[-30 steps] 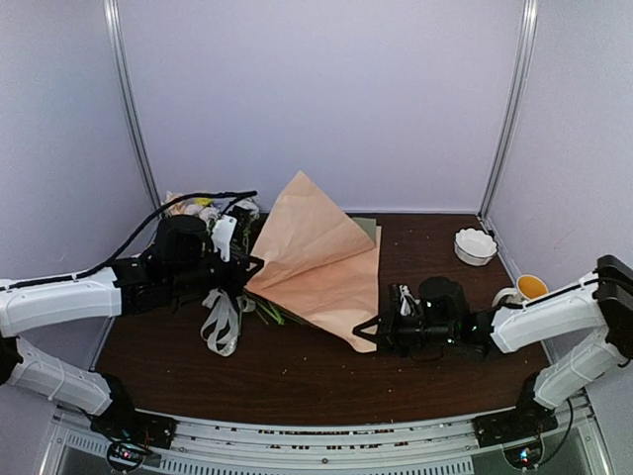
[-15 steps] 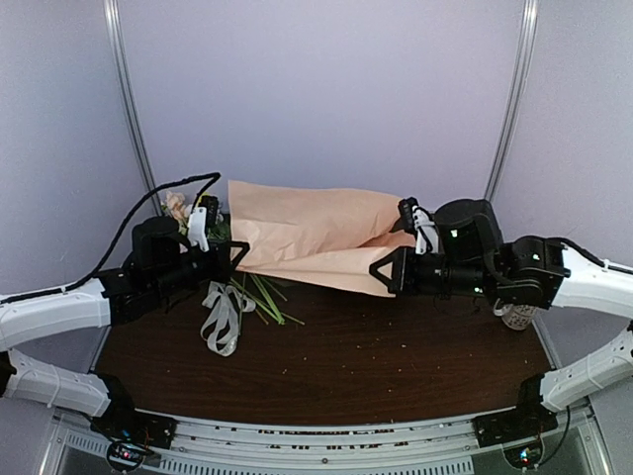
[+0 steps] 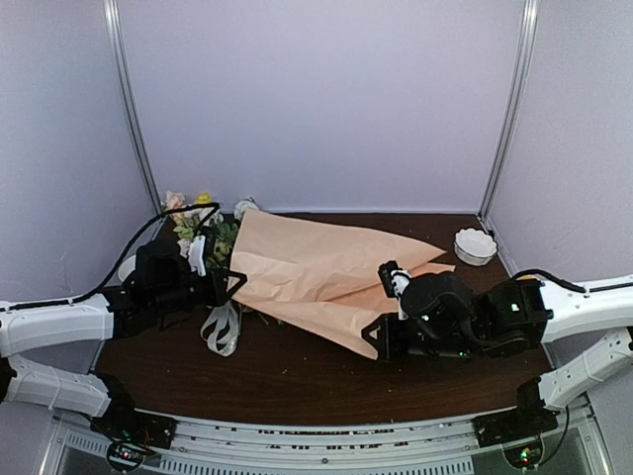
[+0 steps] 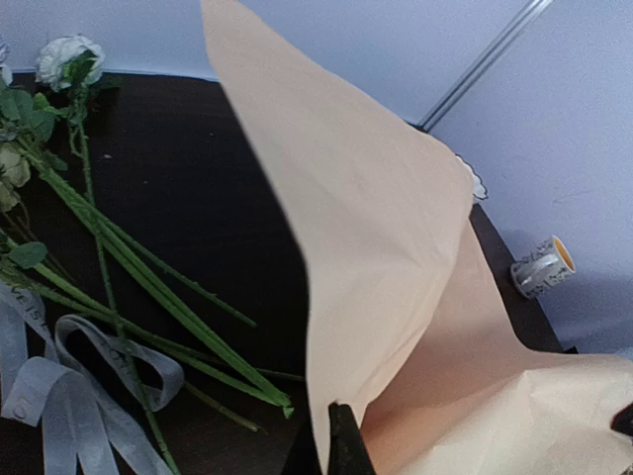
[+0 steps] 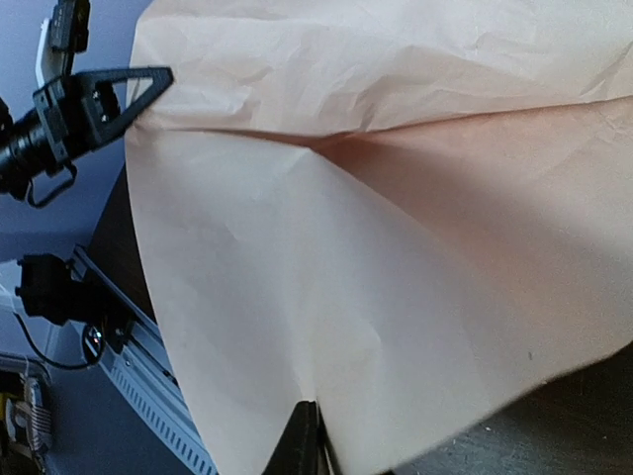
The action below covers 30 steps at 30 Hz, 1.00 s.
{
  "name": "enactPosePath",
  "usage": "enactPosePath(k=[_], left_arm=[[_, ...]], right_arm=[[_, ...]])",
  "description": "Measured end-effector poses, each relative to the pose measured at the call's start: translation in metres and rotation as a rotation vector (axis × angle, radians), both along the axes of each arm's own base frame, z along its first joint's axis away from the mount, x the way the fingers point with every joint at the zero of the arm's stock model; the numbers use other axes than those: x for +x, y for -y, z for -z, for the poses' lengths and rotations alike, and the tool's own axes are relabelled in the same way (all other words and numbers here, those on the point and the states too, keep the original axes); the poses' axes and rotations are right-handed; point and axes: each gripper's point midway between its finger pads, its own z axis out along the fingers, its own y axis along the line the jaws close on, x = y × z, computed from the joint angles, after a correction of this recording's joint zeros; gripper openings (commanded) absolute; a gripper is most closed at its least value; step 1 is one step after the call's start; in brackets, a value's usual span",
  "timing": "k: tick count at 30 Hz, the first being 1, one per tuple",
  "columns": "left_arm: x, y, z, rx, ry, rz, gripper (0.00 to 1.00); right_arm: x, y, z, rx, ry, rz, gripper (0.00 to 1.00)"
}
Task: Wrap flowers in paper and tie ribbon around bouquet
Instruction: Unfold the folded wrapping paper at the center of the board.
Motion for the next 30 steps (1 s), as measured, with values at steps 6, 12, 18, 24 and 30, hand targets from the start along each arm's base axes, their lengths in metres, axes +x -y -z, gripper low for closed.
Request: enactPosePath(k=[6,12,18,24,30], left_arm=[[0.017,-0.039,0.026,0.042,-0.05,-0.155,0.0],[0.013,-0.044,0.038,0.05,-0.089,-0.17,0.0],[0.006,-0.045,0.046,0.047,-0.107,-0.157,0.0],[0.005,-0.042,0.045,0.038,-0.108,-0.14,0.0],[0.004,-0.042,0.045,0.038,-0.107,-0.137,0.0]], right_arm=[[-0.039,0.001,0.026,-0.054,-0.085,-0.072,0.42],[-0.032,0.032,0.049,-0.093,-0.133,-0.025,0.59],[0.063,0.093,0.005,0.0,-0.008,0.156,0.69],[0.126,0.098,-0.025,-0.159,0.24,-0.073,0.84],[0.154,0.062,-0.019,-0.43,0.504,-0.556,0.85]])
